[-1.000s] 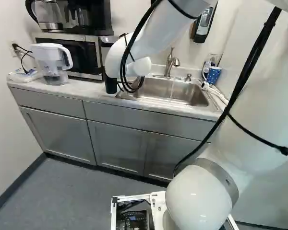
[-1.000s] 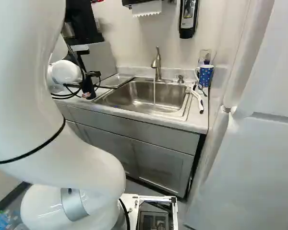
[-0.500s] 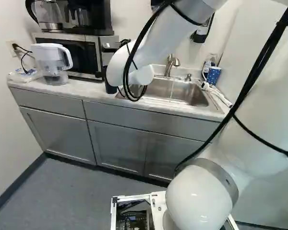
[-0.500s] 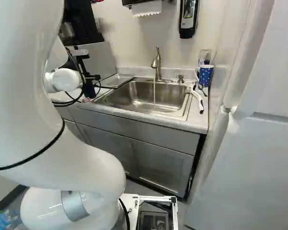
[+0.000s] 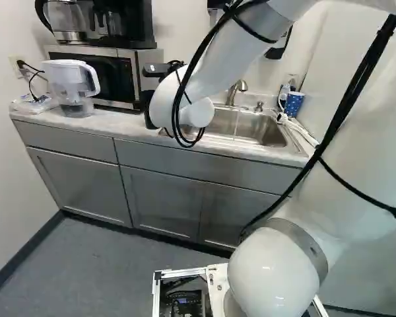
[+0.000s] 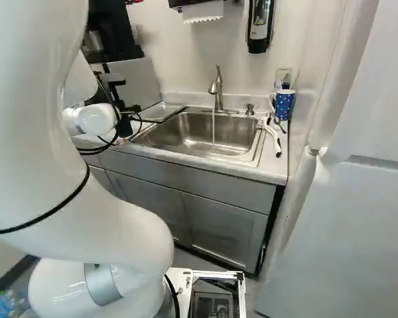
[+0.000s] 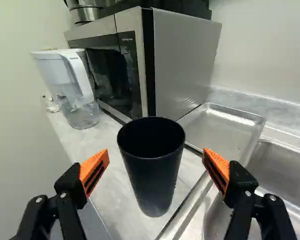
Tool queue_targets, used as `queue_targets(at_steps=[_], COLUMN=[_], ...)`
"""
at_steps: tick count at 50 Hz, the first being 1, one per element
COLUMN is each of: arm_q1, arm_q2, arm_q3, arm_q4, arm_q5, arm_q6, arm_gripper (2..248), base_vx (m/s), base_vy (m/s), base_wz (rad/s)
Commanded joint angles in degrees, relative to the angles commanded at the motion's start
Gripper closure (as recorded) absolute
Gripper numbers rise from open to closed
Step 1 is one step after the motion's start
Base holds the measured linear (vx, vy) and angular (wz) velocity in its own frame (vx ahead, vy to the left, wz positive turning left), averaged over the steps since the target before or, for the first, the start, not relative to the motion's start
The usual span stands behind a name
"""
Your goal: Rinse the cup and place it in the tray
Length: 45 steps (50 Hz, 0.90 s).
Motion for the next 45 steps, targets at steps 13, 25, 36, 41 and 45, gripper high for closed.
queue_targets(at_steps=[13,25,36,41,45], arm_q1=[0.02,0.08,0.22,0.35,0.44], arm_q2=[-1.24,-2.29,-2.96,-3.08,-3.19], arm_q3=[0.48,1.02,1.81,2.35,2.77], arm_q4=[0.0,0.0,0.0,0.0,0.0], arm_q5=[2.92,5.61,8.08,9.21,10.1], arm_q6=[0.0,0.0,0.0,0.0,0.0], arm_gripper=[3,3,3,3,3], base_vx=[0.0,0.0,0.0,0.0,0.0], base_vy=[0.0,0.0,0.0,0.0,0.0], base_wz=[0.0,0.0,0.0,0.0,0.0])
